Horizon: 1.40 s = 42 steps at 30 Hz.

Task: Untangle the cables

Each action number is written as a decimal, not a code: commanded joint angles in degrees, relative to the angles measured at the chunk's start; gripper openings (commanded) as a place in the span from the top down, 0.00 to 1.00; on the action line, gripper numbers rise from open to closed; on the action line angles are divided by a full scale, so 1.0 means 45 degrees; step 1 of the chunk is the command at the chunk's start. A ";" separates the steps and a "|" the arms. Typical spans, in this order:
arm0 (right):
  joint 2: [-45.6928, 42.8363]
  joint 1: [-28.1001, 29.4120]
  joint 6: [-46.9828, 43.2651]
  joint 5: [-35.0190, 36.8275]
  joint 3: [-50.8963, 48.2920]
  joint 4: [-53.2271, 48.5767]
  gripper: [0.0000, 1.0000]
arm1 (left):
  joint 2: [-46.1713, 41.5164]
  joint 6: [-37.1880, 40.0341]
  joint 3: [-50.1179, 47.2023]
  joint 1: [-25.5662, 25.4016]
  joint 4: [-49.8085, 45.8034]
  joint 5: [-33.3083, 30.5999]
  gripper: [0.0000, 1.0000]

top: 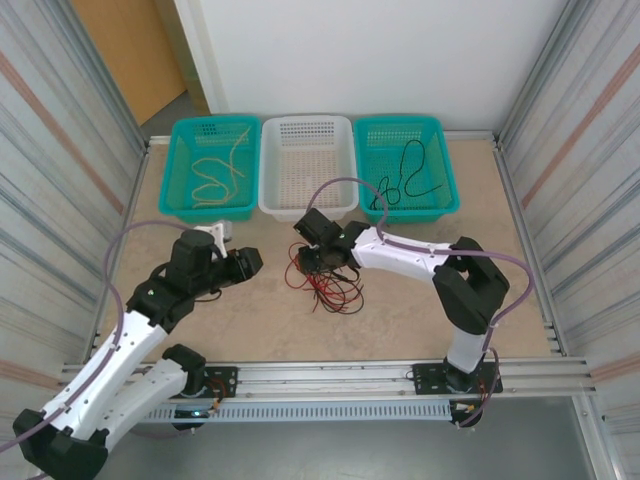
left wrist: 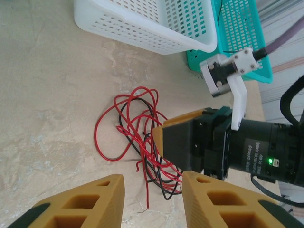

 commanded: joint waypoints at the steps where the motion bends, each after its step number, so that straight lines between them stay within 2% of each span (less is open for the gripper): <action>1: 0.0483 -0.0223 -0.0708 0.0414 0.0694 -0.0601 0.69 | -0.0108 -0.0305 -0.0252 -0.0050 0.0503 0.0355 0.62; 6: 0.0713 -0.0249 -0.1027 0.0533 0.0844 -0.0792 0.65 | -0.0259 -0.0040 -0.0142 -0.0050 0.0342 0.0207 0.63; 10: 0.0696 -0.0219 -0.1096 0.0432 0.0682 -0.0830 0.68 | -0.0160 0.0055 -0.0079 -0.0050 0.0383 0.0152 0.63; 16: 0.0410 0.0010 -0.1349 0.0129 0.0441 -0.0461 0.87 | 0.0063 0.0049 -0.0156 -0.0050 0.0650 0.0183 0.63; 18: 0.0273 0.0039 -0.1413 0.0055 0.0426 -0.0359 1.00 | 0.0087 0.0031 -0.0179 -0.0050 0.0674 0.0160 0.62; 26: -0.2843 0.0956 -0.2418 0.1168 0.1049 -0.0068 1.00 | -0.0130 0.0367 0.0246 -0.0051 0.0510 0.0149 0.55; 33: -0.5746 0.1860 -0.4002 0.2308 0.1865 0.0719 1.00 | -0.0061 0.0370 0.0468 -0.0050 0.1916 0.1422 0.48; 39: -0.7375 0.1857 -0.4298 0.2498 0.1230 0.1694 1.00 | -0.0147 0.0388 0.0669 -0.0050 0.2950 0.2101 0.41; 42: -0.7370 0.1177 -0.3585 0.2239 0.0597 0.1552 1.00 | -0.0129 0.0066 0.0456 -0.0050 0.3920 0.2530 0.38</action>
